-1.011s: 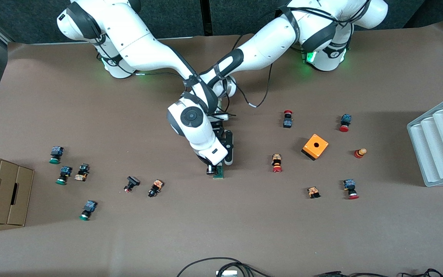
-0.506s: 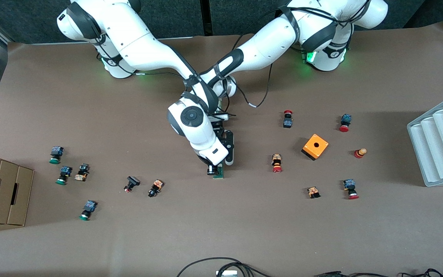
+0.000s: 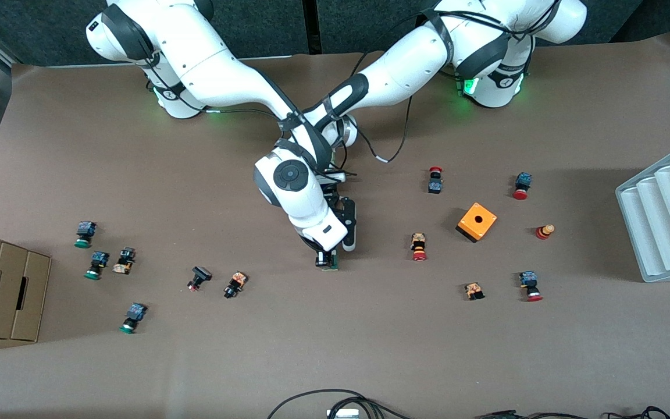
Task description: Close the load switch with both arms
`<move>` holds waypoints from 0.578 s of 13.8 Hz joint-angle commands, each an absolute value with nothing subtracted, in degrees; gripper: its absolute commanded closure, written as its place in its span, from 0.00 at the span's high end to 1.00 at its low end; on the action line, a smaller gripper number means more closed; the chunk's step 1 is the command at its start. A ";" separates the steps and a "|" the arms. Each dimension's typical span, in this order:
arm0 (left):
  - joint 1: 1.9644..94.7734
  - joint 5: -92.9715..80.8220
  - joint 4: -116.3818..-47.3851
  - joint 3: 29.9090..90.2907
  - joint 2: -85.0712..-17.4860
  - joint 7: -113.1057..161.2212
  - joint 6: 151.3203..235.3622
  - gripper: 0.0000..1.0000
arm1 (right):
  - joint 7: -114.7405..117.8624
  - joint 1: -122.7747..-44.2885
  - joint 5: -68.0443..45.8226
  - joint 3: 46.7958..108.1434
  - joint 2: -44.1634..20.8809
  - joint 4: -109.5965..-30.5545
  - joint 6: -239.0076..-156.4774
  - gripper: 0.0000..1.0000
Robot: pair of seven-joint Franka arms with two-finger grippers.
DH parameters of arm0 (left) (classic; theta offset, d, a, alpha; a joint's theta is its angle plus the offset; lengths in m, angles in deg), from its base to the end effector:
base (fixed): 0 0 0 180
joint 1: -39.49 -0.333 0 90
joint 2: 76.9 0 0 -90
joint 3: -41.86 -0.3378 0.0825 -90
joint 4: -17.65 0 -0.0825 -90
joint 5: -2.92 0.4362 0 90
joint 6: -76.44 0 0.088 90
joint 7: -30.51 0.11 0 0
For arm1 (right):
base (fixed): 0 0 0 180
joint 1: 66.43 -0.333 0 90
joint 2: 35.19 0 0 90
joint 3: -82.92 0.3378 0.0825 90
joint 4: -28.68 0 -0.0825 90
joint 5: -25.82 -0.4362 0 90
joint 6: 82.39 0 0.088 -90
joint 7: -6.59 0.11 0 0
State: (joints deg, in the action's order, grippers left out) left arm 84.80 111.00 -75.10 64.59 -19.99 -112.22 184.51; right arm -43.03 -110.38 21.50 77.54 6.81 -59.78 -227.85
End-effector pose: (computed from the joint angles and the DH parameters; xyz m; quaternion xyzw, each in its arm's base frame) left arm 0.3560 -0.6157 0.0419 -0.8321 -0.0513 -0.5520 0.0141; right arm 0.6077 0.4993 0.2270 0.7201 0.6811 0.1314 0.0170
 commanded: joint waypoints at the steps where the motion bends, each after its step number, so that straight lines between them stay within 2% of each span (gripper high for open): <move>1: 84.93 110.58 -75.16 64.10 -20.30 -112.75 184.37 0.22 | -42.80 -109.94 23.27 77.56 8.40 -57.89 -228.72 0.48; 8: 84.93 110.67 -75.07 64.10 -20.30 -112.75 184.46 0.22 | -42.98 -109.76 23.27 77.21 9.37 -57.45 -229.25 0.48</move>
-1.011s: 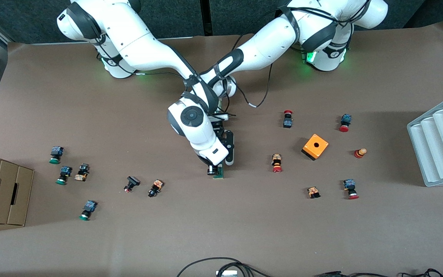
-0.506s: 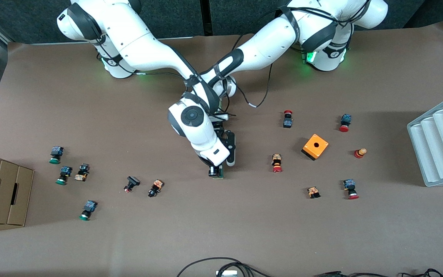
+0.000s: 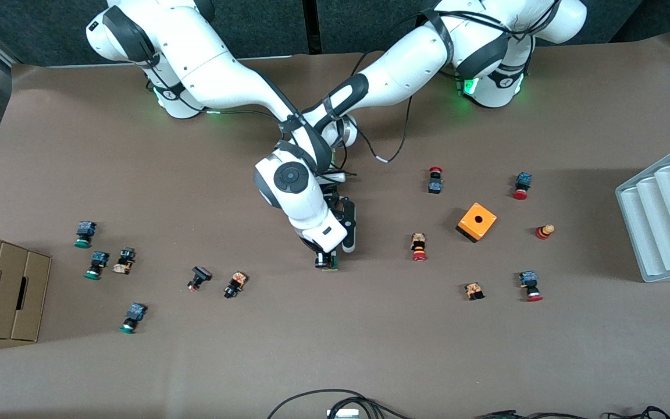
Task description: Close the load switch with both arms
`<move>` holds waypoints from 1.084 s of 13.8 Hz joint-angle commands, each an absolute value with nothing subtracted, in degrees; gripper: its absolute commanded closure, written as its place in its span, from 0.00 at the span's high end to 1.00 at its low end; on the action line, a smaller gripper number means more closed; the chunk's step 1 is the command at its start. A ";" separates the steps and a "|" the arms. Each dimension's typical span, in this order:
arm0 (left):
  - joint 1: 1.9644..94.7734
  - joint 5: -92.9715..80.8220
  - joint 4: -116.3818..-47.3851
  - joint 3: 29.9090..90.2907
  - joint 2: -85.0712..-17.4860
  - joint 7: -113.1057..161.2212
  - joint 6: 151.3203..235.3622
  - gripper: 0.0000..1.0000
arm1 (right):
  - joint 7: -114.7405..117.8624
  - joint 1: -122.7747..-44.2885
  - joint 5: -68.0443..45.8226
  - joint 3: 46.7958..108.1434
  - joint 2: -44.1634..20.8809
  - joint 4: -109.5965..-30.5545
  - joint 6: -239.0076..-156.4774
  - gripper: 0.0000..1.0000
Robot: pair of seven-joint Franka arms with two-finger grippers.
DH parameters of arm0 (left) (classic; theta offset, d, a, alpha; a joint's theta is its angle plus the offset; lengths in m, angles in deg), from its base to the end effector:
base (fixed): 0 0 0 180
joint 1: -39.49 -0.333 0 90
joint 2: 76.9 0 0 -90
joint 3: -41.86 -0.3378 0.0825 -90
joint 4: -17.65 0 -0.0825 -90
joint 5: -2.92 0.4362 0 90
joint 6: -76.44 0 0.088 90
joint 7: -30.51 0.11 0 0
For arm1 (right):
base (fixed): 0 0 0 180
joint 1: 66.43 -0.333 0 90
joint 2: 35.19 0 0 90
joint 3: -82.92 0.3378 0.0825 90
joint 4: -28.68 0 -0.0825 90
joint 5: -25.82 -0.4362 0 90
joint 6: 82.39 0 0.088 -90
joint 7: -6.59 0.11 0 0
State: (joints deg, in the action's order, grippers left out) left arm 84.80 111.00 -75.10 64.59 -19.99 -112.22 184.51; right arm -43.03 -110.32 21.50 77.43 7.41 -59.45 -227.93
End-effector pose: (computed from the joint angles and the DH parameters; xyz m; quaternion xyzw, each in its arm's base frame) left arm 0.3560 -0.6157 0.0419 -0.8321 -0.0513 -0.5520 0.0141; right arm 0.6095 0.4982 0.2219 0.7209 0.6806 0.1297 0.0180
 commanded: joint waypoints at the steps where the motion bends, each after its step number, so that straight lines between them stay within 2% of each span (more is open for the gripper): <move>1: 84.93 110.67 -75.07 64.10 -20.30 -112.75 184.46 0.22 | -43.06 -109.76 23.36 76.60 9.45 -57.45 -229.34 0.48; 15: 84.85 110.67 -75.07 64.10 -20.30 -112.75 184.46 0.22 | -42.98 -110.20 23.19 75.36 11.92 -53.93 -229.95 0.48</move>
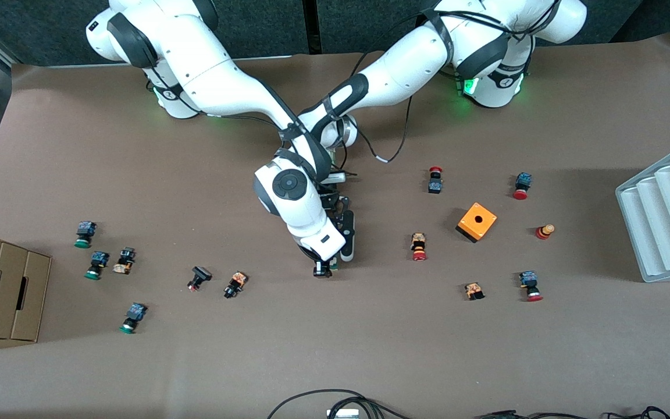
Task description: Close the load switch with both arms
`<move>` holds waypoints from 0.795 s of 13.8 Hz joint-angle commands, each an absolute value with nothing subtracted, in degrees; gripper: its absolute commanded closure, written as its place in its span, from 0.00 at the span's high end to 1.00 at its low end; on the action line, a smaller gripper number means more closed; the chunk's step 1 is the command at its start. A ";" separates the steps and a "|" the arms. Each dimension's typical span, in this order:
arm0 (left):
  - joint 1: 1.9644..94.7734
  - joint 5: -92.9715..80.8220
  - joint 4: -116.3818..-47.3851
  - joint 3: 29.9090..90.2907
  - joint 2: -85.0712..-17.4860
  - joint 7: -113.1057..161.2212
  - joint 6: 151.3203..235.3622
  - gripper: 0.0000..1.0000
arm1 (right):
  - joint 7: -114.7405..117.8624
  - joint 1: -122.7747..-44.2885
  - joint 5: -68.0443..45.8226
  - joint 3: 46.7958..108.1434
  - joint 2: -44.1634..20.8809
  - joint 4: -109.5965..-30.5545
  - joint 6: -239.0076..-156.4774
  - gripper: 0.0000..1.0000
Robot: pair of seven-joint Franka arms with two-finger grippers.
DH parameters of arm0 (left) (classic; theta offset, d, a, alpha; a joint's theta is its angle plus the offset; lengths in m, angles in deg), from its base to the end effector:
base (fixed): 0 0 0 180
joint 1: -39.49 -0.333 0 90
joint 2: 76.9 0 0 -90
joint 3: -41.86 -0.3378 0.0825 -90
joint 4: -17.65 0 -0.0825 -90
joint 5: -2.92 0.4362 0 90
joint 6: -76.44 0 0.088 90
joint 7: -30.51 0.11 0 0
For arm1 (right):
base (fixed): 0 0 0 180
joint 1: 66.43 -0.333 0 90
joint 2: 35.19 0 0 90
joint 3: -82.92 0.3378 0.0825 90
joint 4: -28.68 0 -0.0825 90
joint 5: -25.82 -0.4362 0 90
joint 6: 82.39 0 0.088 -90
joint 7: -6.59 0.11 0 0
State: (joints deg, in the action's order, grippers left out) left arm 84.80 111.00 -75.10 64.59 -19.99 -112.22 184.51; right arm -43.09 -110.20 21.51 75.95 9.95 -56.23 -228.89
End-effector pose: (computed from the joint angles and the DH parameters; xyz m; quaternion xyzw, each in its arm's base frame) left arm 0.3560 -0.6157 0.0419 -0.8321 -0.0513 -0.5520 0.0141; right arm 0.6304 0.4936 0.2181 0.7234 0.6746 0.1436 0.0312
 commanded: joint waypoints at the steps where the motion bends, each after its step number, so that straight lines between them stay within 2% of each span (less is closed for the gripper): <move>1: 84.85 110.67 -75.07 64.10 -20.30 -112.75 184.46 0.22 | -43.06 -110.20 23.19 75.36 12.18 -53.59 -229.95 0.48; 11: 84.85 110.67 -75.07 64.10 -20.39 -112.75 184.46 0.22 | -43.07 -110.20 23.19 75.27 13.76 -52.35 -230.92 0.48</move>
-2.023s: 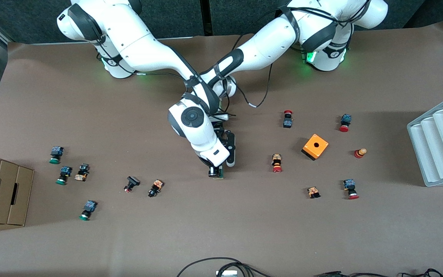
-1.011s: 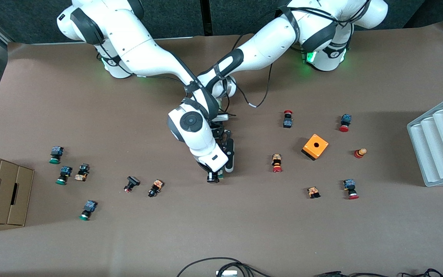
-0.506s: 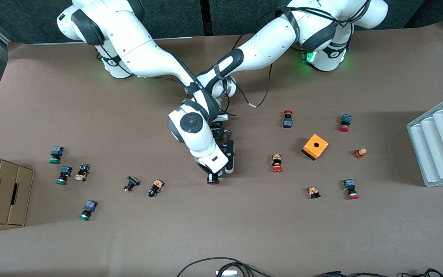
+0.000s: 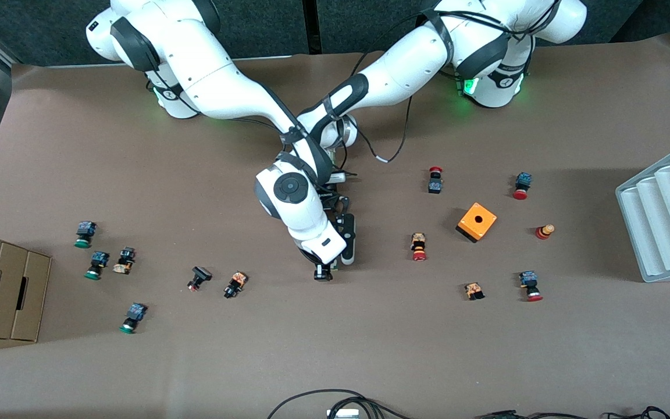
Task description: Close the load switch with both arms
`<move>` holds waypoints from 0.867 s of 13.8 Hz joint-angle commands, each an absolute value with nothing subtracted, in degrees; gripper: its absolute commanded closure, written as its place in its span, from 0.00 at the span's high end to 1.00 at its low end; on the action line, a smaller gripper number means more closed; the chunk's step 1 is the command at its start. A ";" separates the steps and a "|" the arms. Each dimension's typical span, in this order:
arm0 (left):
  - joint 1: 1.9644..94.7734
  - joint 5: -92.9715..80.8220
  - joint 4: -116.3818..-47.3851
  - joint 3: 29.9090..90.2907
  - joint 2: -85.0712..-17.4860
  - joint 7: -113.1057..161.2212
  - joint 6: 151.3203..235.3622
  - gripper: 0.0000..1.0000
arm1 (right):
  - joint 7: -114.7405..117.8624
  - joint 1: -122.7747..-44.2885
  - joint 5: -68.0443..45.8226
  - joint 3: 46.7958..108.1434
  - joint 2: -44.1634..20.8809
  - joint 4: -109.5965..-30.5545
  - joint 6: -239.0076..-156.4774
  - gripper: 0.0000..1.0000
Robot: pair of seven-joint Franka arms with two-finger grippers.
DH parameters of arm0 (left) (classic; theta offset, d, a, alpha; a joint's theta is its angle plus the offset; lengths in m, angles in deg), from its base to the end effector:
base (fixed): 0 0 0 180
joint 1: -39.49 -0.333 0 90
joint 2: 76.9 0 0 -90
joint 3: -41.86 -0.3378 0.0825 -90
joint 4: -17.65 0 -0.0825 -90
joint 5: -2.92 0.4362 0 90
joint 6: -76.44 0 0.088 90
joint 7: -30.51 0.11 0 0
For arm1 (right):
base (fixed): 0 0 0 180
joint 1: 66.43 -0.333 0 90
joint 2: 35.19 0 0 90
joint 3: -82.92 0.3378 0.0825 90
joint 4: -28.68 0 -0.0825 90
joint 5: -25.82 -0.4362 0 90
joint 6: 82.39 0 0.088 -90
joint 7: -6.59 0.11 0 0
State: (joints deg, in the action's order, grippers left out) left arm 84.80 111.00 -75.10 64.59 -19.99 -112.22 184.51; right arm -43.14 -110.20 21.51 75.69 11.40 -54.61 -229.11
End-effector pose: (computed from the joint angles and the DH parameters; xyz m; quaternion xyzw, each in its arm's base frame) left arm 0.3560 -0.6157 0.0419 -0.8321 -0.0513 -0.5520 0.0141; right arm 0.6360 0.4957 0.2128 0.7226 0.6746 0.1468 0.0343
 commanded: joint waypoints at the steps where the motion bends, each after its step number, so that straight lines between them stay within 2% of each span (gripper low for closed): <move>1: 84.85 110.67 -75.07 64.10 -20.39 -112.75 184.46 0.22 | -43.07 -110.20 23.27 75.27 13.85 -52.35 -231.27 0.48; 12: 84.85 110.67 -74.98 64.10 -20.39 -112.75 184.46 0.22 | -43.07 -110.20 23.27 75.27 14.82 -52.35 -232.59 0.48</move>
State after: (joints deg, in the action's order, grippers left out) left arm 84.80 111.00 -75.10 64.59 -19.99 -112.23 184.51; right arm -43.21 -110.20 21.55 75.52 12.39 -54.55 -231.06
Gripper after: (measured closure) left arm 0.520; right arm 0.515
